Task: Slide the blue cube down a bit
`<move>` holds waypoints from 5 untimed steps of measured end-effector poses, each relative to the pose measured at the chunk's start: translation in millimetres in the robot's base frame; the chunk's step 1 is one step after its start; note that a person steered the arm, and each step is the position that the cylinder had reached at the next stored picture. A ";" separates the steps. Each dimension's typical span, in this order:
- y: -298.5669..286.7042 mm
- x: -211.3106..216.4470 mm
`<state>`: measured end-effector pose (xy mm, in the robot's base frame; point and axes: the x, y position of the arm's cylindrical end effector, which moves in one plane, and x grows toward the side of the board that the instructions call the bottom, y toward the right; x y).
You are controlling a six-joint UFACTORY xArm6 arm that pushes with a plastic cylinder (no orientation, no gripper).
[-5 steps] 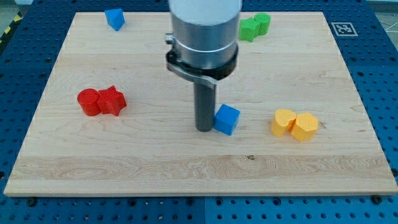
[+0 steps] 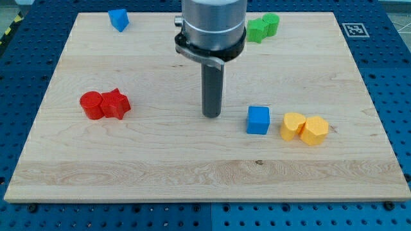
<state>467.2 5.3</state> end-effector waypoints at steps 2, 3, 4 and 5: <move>44.8 -14.4; 66.1 -1.9; 70.4 6.8; 70.4 8.7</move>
<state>476.0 75.7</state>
